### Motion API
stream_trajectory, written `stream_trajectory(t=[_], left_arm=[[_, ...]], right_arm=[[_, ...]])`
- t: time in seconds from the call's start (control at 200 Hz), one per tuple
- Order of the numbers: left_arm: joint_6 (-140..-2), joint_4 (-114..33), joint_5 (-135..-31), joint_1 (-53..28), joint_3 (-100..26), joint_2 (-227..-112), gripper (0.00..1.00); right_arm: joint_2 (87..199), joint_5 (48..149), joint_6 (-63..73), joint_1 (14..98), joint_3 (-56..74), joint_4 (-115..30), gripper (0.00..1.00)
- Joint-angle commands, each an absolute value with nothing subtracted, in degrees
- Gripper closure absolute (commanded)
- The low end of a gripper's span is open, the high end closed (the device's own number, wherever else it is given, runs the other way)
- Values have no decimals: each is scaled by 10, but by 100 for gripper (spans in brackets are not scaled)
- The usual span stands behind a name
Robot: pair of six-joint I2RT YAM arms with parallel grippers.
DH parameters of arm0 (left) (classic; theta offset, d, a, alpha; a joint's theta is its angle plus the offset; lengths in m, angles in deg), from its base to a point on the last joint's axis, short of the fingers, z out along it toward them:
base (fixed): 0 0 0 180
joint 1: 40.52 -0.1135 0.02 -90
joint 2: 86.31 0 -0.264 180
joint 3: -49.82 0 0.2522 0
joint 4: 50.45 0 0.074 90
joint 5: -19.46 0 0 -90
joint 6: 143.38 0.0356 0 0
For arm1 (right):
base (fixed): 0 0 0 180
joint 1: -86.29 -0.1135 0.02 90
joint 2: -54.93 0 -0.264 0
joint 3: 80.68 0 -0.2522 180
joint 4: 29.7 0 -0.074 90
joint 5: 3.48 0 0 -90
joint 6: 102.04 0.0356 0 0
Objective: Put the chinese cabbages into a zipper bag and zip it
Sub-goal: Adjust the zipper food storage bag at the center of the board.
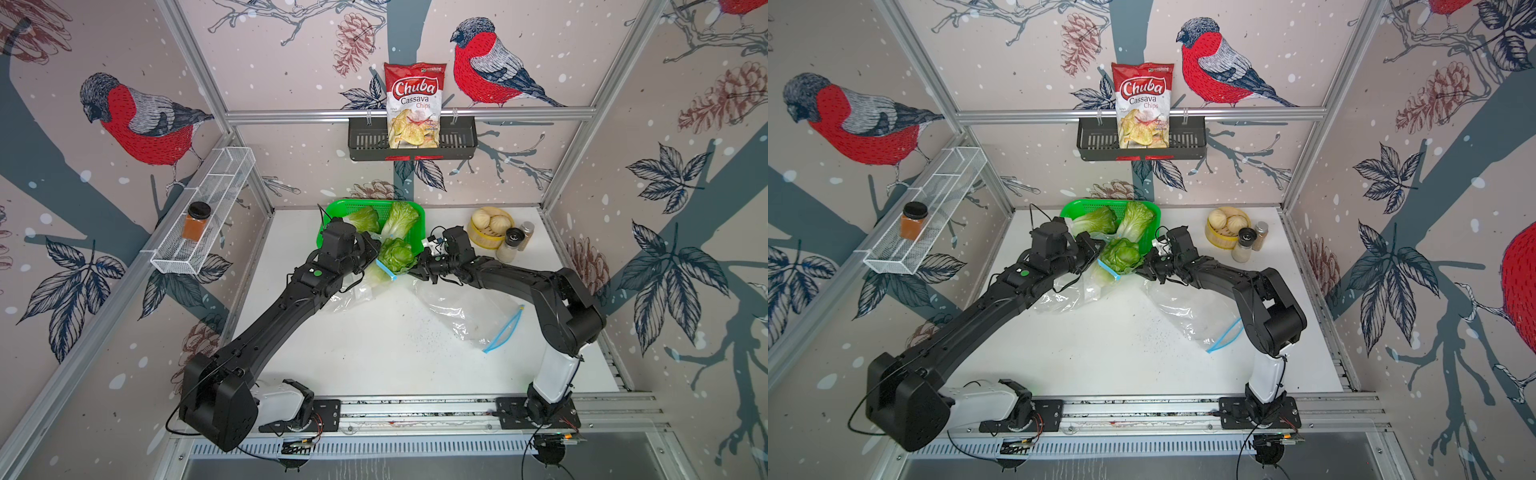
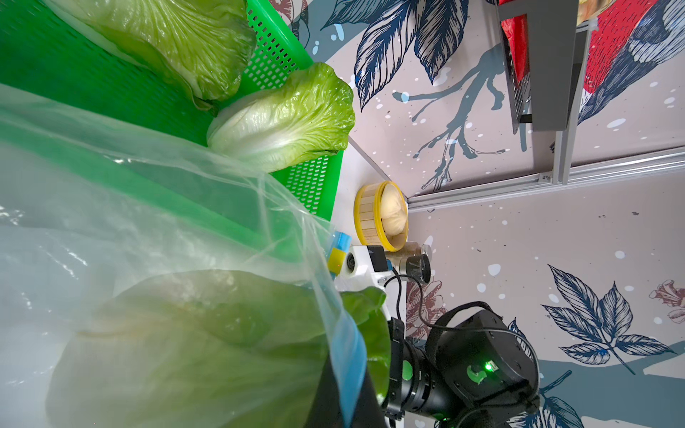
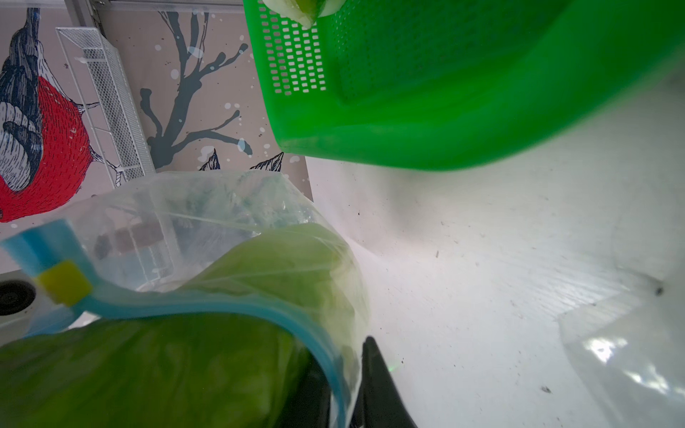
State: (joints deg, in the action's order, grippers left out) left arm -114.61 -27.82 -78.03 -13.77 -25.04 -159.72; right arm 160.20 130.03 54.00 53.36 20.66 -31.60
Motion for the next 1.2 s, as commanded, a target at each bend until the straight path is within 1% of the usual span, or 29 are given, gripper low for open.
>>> stream_trajectory(t=[0.0, 0.12, 0.22, 0.445, 0.56, 0.74, 0.855, 0.931, 1.016, 1.101, 1.191], left_arm=[[-1136, -306, -782, -140, -255, -1594, 100], [-1110, -270, -770, -140, -262, -1594, 100], [-1074, -223, -747, -140, -277, -1590, 100], [-1003, -116, -689, -141, -327, -1586, 100], [-984, -92, -662, -142, -345, -1586, 100], [-961, -49, -635, -141, -389, -1591, 100], [-950, -21, -597, -142, -399, -1582, 100], [-943, -15, -594, -147, -403, -1583, 100], [-936, 4, -576, -147, -428, -1582, 100], [-921, 10, -549, -147, -443, -1572, 100], [-908, 25, -534, -154, -454, -1574, 100]], right_arm=[[1587, 1288, 510, 538, 191, -336, 90], [1567, 1273, 476, 539, 170, -376, 93], [1554, 1255, 415, 536, 129, -461, 95], [1521, 1213, 323, 521, 42, -599, 96], [1514, 1178, 285, 508, 3, -656, 96], [1519, 1208, 255, 494, -52, -672, 96], [1511, 1189, 248, 482, -62, -665, 96], [1525, 1199, 247, 483, -59, -658, 96], [1543, 1229, 239, 474, -89, -659, 96], [1545, 1233, 214, 449, -118, -655, 97], [1554, 1228, 215, 443, -126, -657, 96]])
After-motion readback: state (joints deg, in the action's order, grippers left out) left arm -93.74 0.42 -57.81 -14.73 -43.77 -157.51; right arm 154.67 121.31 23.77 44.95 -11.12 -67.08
